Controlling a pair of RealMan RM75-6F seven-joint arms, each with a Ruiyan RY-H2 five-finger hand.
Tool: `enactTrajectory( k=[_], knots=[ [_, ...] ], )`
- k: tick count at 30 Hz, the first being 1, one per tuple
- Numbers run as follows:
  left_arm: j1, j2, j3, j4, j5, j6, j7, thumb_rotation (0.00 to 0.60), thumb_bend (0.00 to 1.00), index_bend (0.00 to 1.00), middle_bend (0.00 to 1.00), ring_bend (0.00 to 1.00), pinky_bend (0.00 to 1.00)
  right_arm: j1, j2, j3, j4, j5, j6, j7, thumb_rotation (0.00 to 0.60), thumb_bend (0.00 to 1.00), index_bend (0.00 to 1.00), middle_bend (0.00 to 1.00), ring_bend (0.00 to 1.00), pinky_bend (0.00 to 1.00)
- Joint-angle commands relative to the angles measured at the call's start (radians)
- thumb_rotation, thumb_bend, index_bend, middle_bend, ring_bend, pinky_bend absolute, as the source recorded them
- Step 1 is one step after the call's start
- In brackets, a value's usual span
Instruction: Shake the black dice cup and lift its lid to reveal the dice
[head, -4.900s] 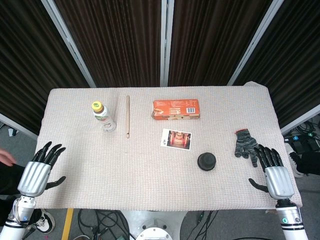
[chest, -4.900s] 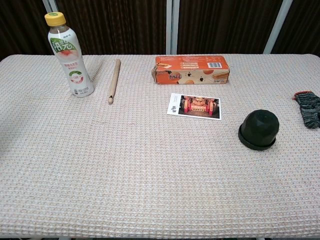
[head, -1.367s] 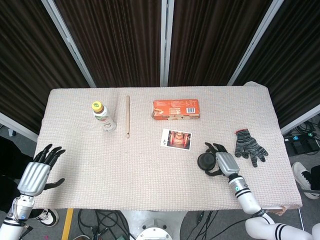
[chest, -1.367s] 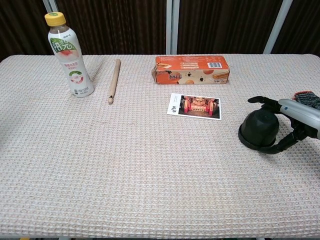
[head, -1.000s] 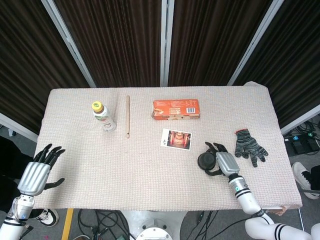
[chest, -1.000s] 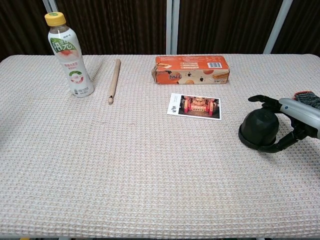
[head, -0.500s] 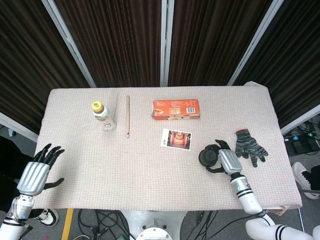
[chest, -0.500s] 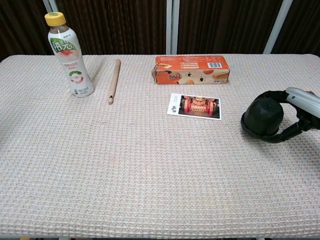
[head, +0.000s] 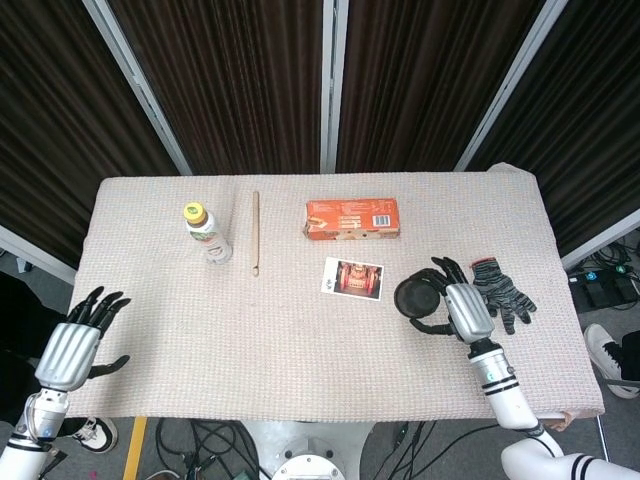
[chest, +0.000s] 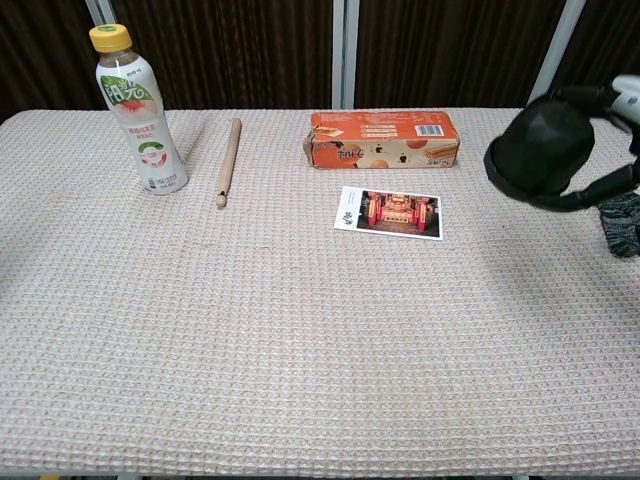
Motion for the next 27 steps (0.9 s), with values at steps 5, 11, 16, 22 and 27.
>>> enactTrajectory(
  k=[5, 11, 16, 22, 27],
  knots=[
    [-0.004, -0.01, 0.001, 0.009, -0.002, -0.011, -0.007, 0.6, 0.12, 0.16, 0.12, 0.0, 0.19, -0.035, 0.09, 0.013, -0.122, -0.008, 0.084, -0.169, 0.6, 0.13, 0.34, 0.44, 0.09, 0.0],
    [-0.001, -0.002, 0.001, 0.003, 0.005, 0.002, -0.007, 0.6, 0.12, 0.16, 0.12, 0.0, 0.19, 0.051, -0.02, 0.014, 0.097, 0.305, -0.256, -0.207, 0.6, 0.16, 0.34, 0.43, 0.08, 0.0],
    [-0.004, 0.004, -0.002, -0.005, 0.002, 0.0, -0.01, 0.6, 0.12, 0.16, 0.12, 0.0, 0.19, 0.054, 0.024, 0.055, -0.065, 0.203, -0.154, -0.173, 0.6, 0.16, 0.34, 0.43, 0.08, 0.0],
    [-0.008, -0.001, 0.001, 0.002, 0.008, -0.005, -0.009, 0.6, 0.12, 0.16, 0.12, 0.0, 0.19, -0.013, 0.16, 0.083, -0.336, -0.054, 0.097, -0.106, 0.6, 0.15, 0.34, 0.43, 0.09, 0.0],
    [-0.011, -0.009, 0.001, 0.001, 0.011, -0.007, -0.003, 0.6, 0.12, 0.16, 0.12, 0.0, 0.19, -0.067, 0.17, 0.062, -0.333, -0.124, 0.216, -0.032, 0.6, 0.15, 0.34, 0.44, 0.09, 0.0]
  ],
)
